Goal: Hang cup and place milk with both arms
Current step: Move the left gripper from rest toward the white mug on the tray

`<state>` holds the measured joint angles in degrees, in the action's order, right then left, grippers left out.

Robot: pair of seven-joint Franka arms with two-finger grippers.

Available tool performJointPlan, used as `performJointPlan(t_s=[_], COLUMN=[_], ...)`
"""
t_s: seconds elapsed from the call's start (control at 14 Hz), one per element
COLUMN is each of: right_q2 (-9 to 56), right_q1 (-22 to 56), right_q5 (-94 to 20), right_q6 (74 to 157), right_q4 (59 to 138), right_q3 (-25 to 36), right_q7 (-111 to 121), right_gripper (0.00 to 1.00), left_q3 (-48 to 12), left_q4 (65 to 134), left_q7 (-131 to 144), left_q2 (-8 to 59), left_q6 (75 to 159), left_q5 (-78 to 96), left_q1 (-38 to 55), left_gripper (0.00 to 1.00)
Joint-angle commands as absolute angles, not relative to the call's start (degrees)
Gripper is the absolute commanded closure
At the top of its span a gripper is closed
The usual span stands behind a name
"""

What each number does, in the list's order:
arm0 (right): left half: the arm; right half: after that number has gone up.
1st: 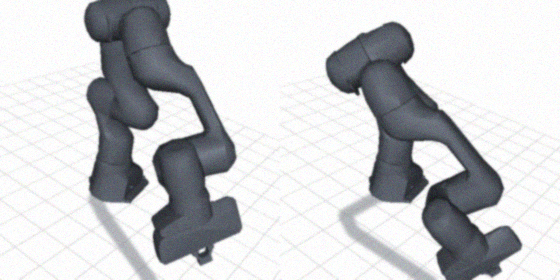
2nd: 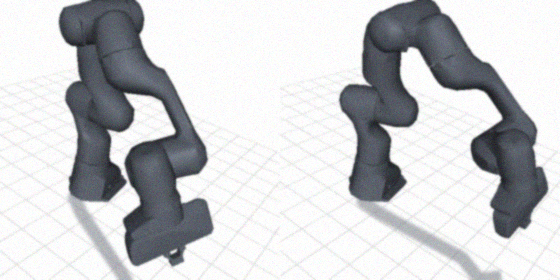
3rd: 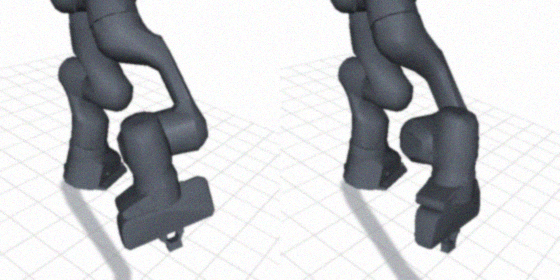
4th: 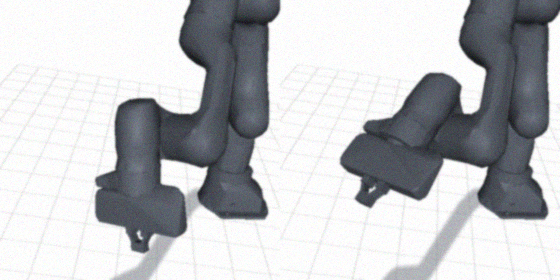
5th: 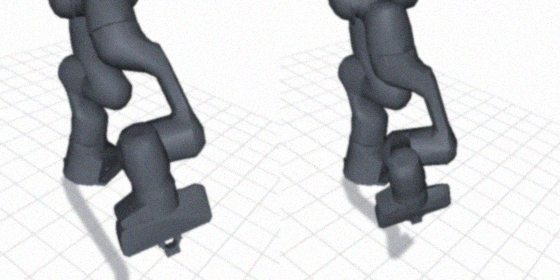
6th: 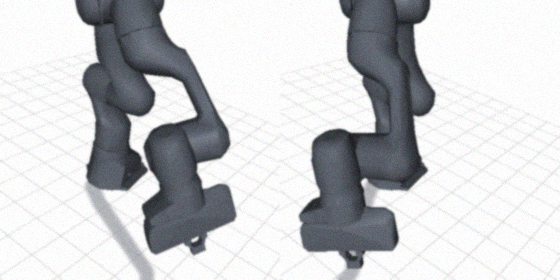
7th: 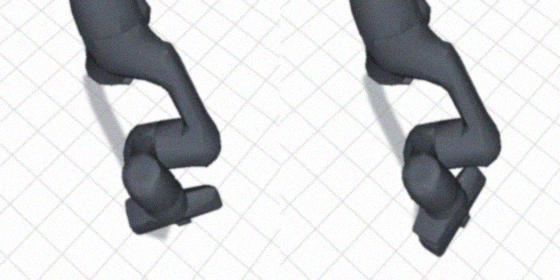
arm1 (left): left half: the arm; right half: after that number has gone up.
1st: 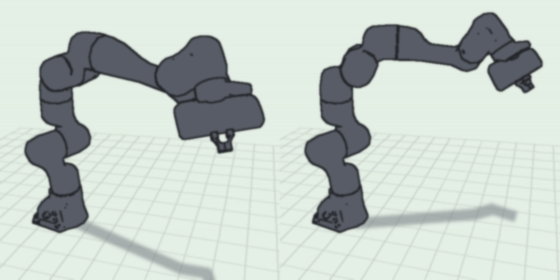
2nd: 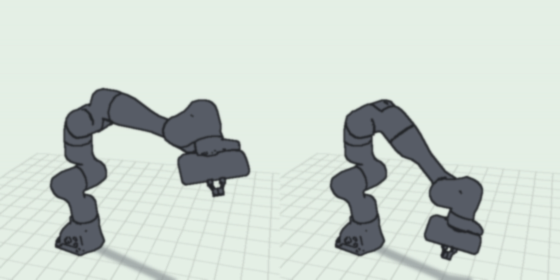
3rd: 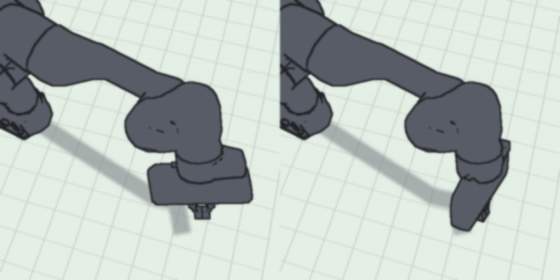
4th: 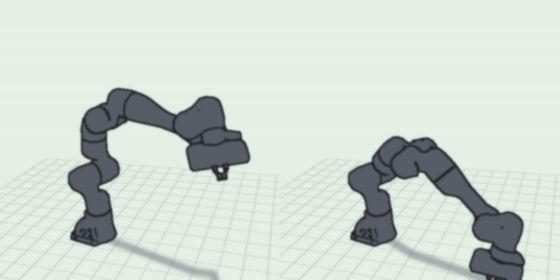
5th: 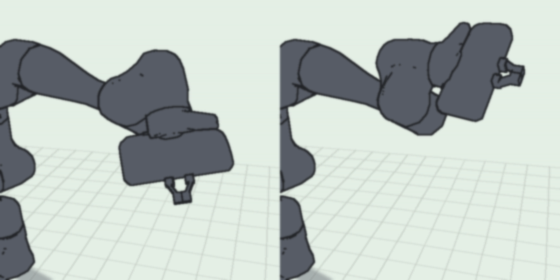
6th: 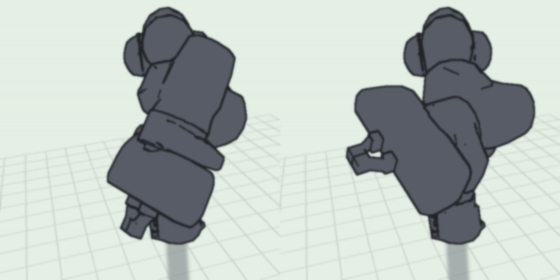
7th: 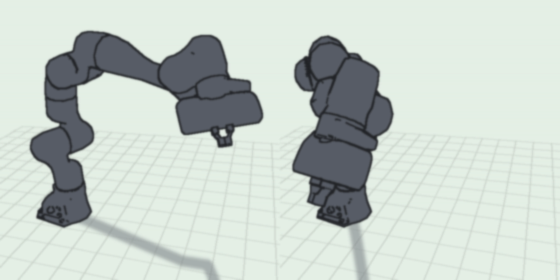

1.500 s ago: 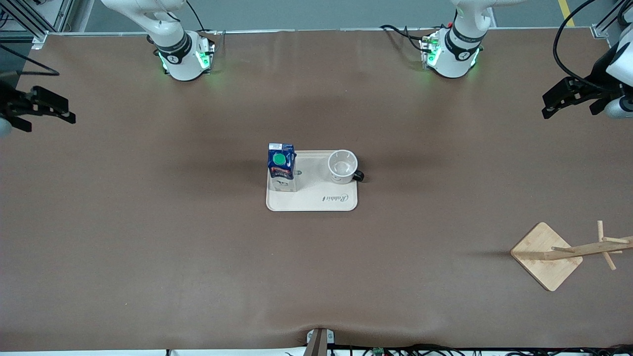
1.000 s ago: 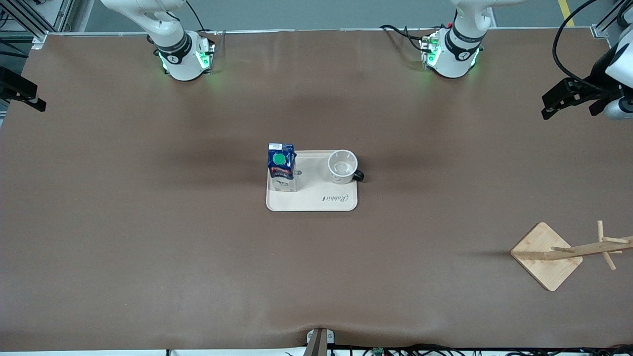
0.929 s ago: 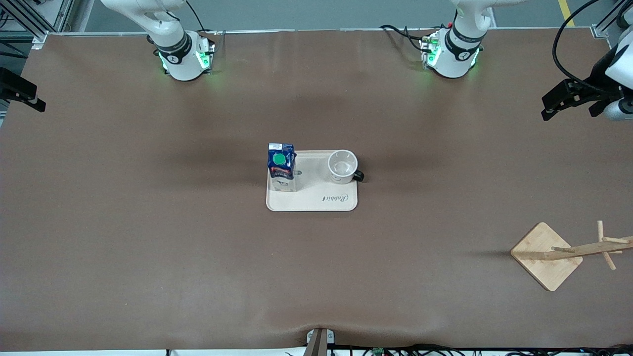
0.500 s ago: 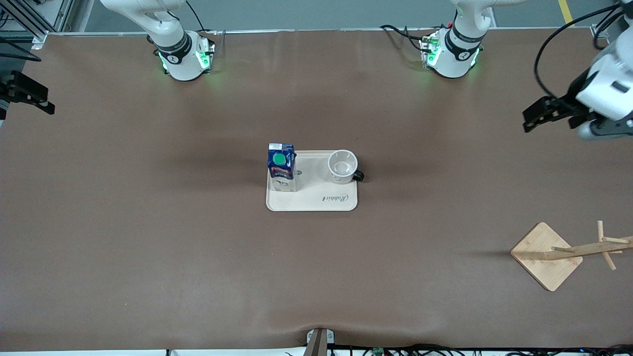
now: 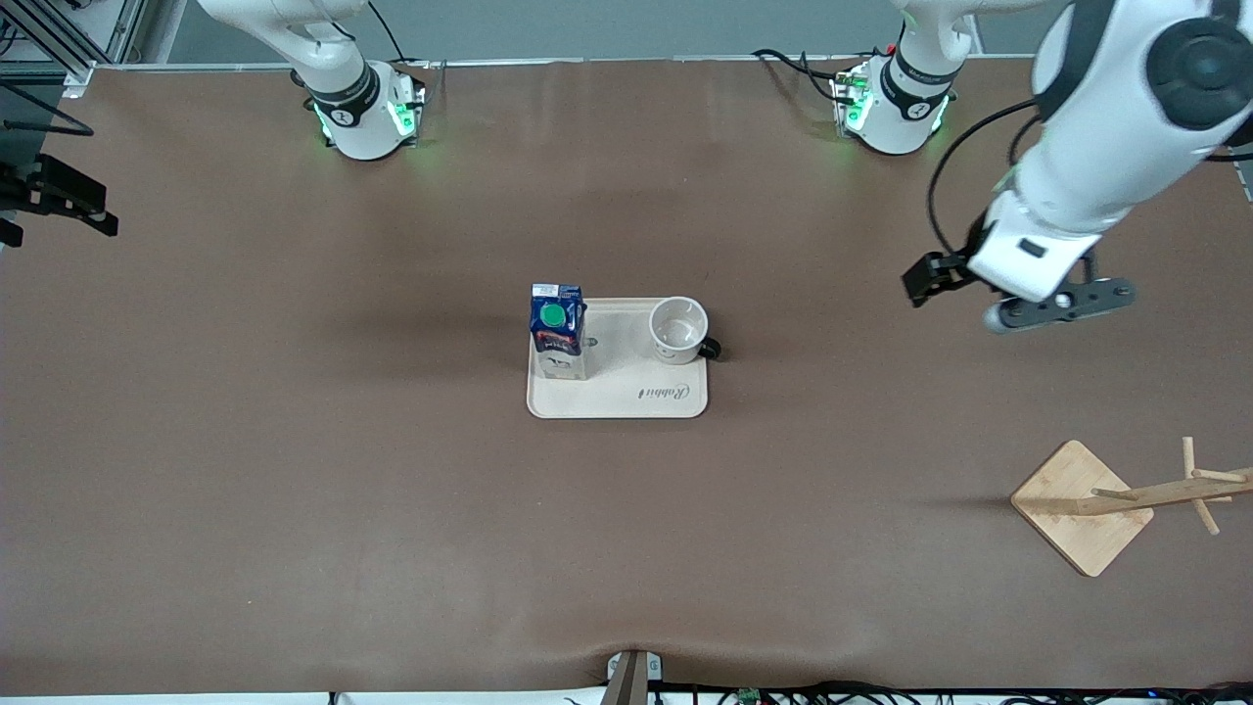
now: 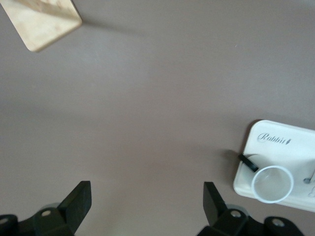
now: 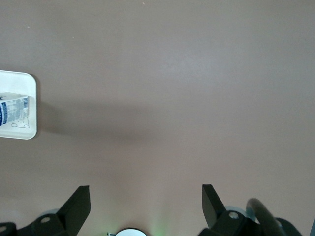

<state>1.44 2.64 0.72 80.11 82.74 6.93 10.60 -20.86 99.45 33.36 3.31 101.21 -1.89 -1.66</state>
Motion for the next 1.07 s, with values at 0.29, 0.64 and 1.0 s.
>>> performJointPlan(t_s=[0.29, 0.64, 1.0], right_q2=[3.8, 6.0, 6.1], right_q1=[1.7, 1.3, 1.2], right_q5=[1.6, 1.8, 1.8], right_q6=[80.2, 80.2, 80.2], right_q4=[81.7, 81.8, 81.9], right_q3=[6.8, 6.8, 6.8], right_q7=[10.6, 10.7, 10.7], right_gripper=[0.00, 0.00, 0.00], left_q3=[-30.0, -30.9, -30.9], left_q4=[104.7, 107.3, 107.1], left_q7=[52.2, 68.9, 86.2], left_q2=[8.5, 14.1, 22.7], left_q6=[111.3, 119.9, 125.9], left_q5=[-2.1, -3.0, -11.5], left_q1=[-1.9, 4.6, 10.6], left_gripper=[0.00, 0.01, 0.13])
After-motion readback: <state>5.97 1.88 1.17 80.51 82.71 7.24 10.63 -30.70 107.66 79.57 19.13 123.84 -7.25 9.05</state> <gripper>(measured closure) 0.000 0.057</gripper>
